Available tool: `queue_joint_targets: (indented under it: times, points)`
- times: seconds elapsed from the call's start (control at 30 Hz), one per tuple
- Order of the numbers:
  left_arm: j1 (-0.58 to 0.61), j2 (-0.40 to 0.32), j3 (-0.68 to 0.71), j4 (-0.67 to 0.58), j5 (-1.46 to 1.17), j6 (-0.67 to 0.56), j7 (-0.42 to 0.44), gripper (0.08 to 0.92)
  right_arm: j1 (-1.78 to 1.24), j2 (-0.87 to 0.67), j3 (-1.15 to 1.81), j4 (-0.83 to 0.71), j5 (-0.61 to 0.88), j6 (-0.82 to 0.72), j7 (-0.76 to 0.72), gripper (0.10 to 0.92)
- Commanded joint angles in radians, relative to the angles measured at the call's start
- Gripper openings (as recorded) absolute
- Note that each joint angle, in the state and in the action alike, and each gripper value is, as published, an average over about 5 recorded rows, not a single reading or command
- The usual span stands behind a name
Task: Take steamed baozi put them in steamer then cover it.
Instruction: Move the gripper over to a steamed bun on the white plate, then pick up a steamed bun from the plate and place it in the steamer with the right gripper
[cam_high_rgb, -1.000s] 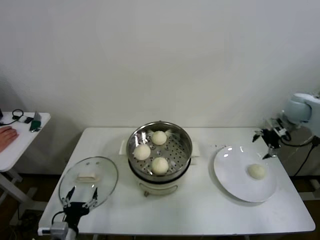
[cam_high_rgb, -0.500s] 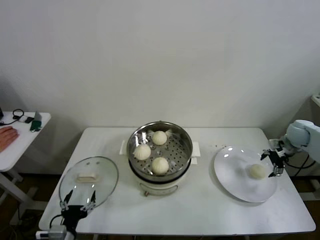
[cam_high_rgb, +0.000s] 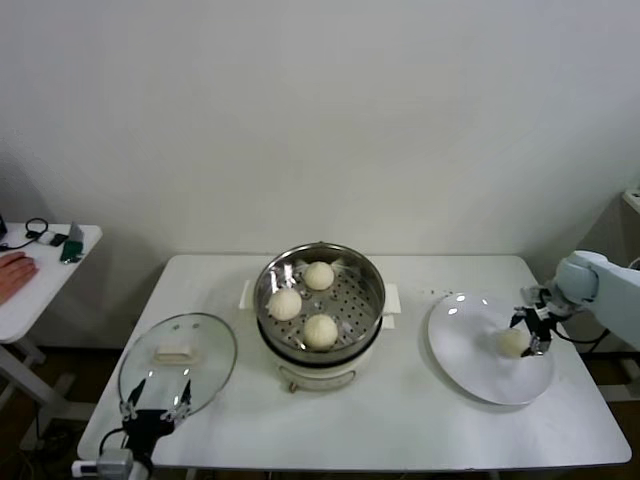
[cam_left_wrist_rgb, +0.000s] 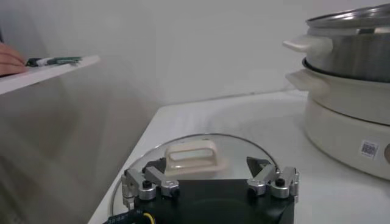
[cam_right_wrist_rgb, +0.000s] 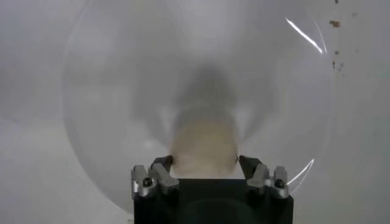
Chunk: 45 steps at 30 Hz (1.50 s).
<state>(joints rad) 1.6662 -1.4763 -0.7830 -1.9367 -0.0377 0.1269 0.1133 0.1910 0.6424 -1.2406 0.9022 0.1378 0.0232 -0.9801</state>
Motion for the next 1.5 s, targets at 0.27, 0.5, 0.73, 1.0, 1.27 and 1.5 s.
queue_joint_targets:
  times: [0.27,0.5,0.73,1.0,1.27,1.5]
  points:
    - [0.000,0.004,0.005,-0.001,0.001,0.002,0.001,0.823,0.173,-0.008,-0.108,0.072,0.070,-0.011,-0.022,0.635]
    - [-0.003,0.017,0.008,0.000,-0.001,0.001,0.001,0.823,0.774,0.060,-0.552,0.303,0.359,-0.052,-0.068,0.627]
    - [-0.009,0.023,0.016,-0.011,-0.004,0.004,0.004,0.823,1.007,0.230,-0.569,0.479,0.614,-0.168,-0.063,0.628]
    - [-0.005,0.030,0.012,-0.023,-0.021,0.004,0.004,0.823,0.924,0.397,-0.447,0.606,0.715,-0.280,0.015,0.628]
    - [-0.005,0.031,-0.003,-0.037,-0.041,0.010,0.005,0.823,0.722,0.524,-0.417,0.555,0.652,-0.315,0.088,0.628]
    - [-0.001,0.033,-0.012,-0.041,-0.052,0.010,0.006,0.823,0.602,0.553,-0.423,0.482,0.521,-0.317,0.110,0.628]
